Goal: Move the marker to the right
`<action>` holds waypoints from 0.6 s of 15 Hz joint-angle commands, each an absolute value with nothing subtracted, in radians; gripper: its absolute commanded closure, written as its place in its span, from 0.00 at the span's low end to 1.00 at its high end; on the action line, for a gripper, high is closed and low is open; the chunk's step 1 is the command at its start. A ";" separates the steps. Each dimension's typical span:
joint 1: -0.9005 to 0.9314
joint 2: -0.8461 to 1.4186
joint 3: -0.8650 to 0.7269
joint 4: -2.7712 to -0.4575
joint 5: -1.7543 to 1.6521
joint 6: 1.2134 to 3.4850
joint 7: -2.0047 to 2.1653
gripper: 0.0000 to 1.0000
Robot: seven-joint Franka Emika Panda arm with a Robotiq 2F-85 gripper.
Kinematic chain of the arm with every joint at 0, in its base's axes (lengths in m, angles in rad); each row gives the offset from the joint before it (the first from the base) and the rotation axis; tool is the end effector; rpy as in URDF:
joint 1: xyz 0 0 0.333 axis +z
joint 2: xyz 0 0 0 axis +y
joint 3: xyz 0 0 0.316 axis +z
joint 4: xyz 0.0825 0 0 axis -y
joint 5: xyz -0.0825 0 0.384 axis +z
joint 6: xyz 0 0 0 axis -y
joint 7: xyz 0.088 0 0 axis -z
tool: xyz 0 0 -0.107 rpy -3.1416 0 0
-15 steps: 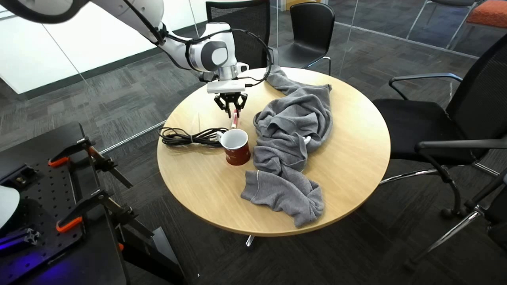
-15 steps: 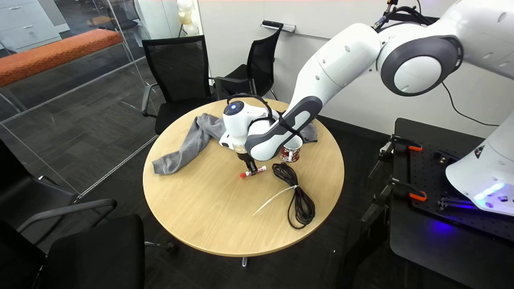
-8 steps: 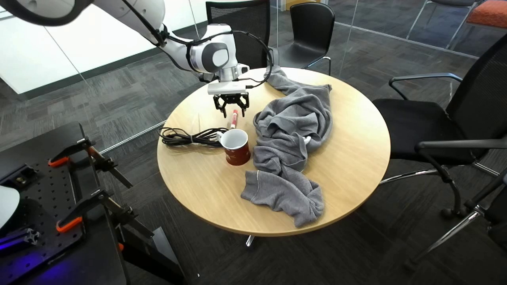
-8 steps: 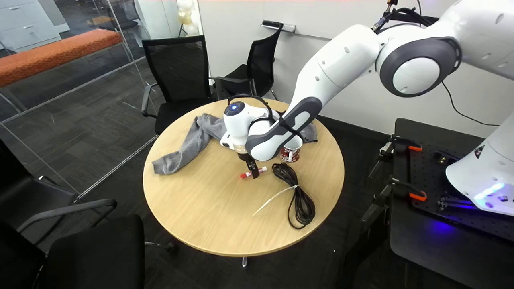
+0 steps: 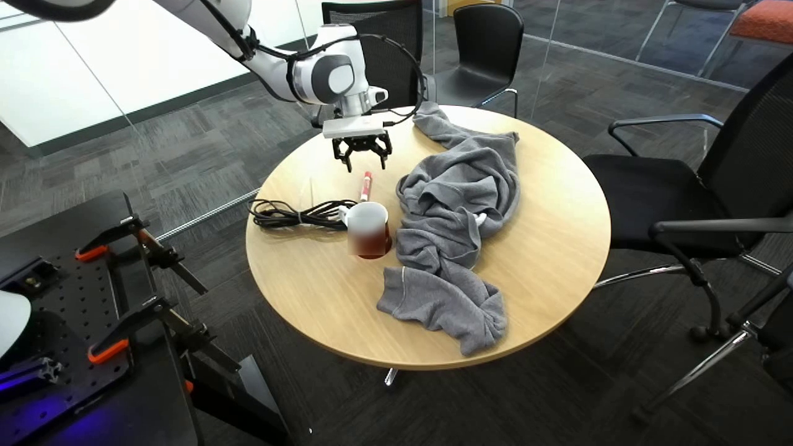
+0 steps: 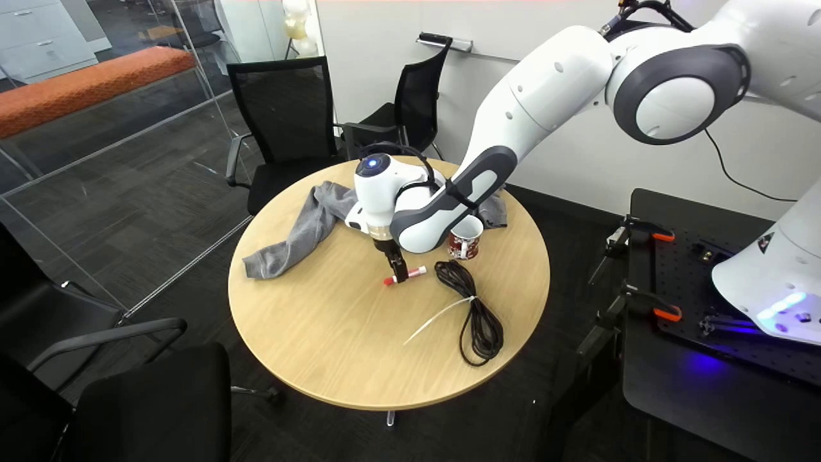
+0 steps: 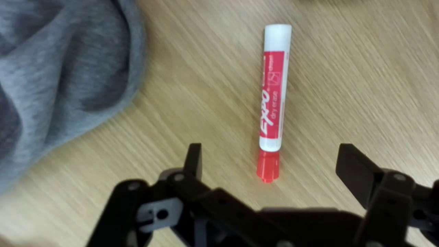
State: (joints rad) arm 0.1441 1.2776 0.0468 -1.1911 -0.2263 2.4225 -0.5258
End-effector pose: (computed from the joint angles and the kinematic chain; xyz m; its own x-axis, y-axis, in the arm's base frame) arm 0.7022 0.1264 -0.0139 0.6531 0.7517 -0.0917 0.7571 -0.6507 0.0579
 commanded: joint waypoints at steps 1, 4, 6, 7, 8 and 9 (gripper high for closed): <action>0.167 1.114 0.024 -1.399 -0.246 2.481 -0.478 0.00; 0.181 1.011 0.014 -1.527 -0.248 2.515 -0.456 0.00; 0.181 0.947 0.017 -1.603 -0.288 2.523 -0.402 0.00; 0.186 0.913 0.013 -1.643 -0.306 2.532 -0.374 0.00; 0.191 0.881 0.008 -1.683 -0.323 2.544 -0.343 0.00; 0.194 0.848 0.004 -1.726 -0.338 2.562 -0.319 0.00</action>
State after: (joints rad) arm 0.1714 0.9906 0.0325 -1.5367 -0.2890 2.4990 -0.4051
